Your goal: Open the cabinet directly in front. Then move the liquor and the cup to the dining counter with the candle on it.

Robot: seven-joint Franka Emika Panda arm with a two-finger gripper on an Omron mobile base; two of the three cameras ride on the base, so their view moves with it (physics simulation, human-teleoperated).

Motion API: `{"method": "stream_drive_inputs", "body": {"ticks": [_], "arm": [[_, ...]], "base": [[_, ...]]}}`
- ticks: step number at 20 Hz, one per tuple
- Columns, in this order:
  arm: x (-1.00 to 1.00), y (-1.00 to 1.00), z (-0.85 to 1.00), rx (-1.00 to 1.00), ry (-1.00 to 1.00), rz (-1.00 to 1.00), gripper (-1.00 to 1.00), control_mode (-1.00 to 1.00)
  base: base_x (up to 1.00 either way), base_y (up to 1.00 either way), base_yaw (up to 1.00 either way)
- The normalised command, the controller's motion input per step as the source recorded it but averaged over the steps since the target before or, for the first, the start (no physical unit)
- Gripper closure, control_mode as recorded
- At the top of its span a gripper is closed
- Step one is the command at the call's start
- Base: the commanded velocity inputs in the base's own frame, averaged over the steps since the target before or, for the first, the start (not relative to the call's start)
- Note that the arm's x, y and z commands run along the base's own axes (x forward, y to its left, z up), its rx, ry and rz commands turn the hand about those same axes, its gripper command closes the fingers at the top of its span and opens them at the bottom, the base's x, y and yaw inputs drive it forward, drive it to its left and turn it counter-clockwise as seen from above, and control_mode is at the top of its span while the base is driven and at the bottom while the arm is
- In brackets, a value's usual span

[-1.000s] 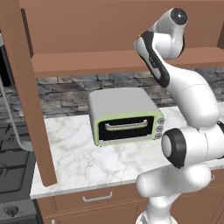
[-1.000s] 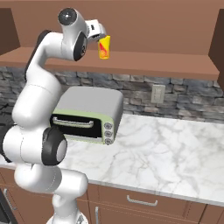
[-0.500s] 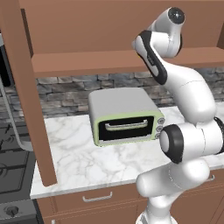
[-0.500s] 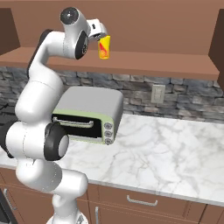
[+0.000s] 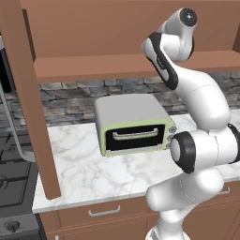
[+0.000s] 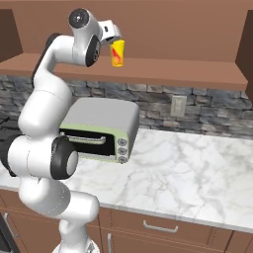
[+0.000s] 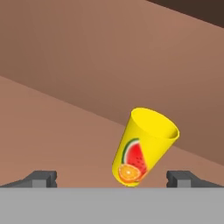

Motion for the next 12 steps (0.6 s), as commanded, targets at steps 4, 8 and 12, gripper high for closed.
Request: {"method": "stream_drive_inputs", "body": {"ticks": [4, 8, 12], "arm": [[0.02, 0.00, 0.00, 0.00, -0.09, 0.00, -1.00, -1.00], [0.02, 0.00, 0.00, 0.00, -0.07, 0.00, -1.00, -1.00], [0.09, 0.00, 0.00, 0.00, -0.01, 0.00, -1.00, -1.00]], "base": [[0.00, 0.00, 0.00], [0.00, 0.00, 0.00], [0.00, 0.00, 0.00]]}}
